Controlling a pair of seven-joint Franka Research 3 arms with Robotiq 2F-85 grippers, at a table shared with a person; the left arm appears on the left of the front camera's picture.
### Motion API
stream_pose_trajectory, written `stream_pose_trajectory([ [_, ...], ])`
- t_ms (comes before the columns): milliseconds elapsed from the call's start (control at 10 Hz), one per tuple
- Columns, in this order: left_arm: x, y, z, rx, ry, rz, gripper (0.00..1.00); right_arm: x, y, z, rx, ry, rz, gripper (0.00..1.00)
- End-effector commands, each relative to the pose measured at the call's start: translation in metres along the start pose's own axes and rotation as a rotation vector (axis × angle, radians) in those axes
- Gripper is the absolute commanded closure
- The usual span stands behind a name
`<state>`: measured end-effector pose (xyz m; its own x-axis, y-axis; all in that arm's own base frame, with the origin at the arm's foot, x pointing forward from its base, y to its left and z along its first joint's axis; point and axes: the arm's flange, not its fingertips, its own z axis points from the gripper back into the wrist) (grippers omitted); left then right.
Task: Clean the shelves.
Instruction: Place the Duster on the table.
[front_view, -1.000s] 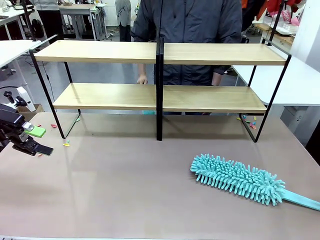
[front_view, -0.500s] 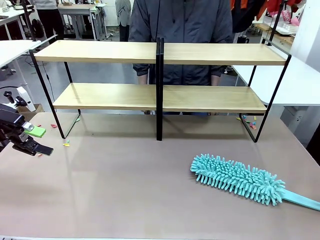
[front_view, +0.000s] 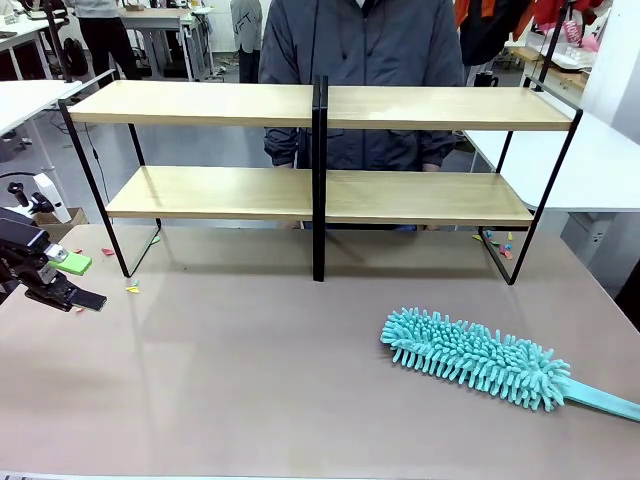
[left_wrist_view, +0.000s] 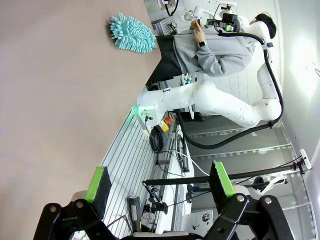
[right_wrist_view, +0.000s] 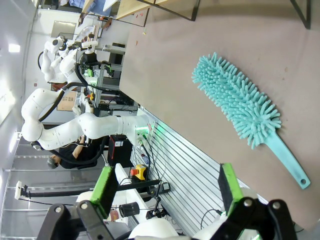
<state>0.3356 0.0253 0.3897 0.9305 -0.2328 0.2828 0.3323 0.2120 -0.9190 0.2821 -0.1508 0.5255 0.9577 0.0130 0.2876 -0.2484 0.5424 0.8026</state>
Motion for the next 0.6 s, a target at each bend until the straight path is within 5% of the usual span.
stream_pose_trajectory([
  [0, 0.0008, -0.0012, -0.0015, -0.023, -0.016, -0.008, 0.00, -0.0014, -0.0003, -0.0008, -0.016, 0.005, 0.013, 0.00],
  [500, 0.0008, -0.0012, -0.0015, -0.023, -0.016, -0.008, 0.00, -0.0014, -0.0003, -0.0008, -0.016, 0.005, 0.013, 0.00],
])
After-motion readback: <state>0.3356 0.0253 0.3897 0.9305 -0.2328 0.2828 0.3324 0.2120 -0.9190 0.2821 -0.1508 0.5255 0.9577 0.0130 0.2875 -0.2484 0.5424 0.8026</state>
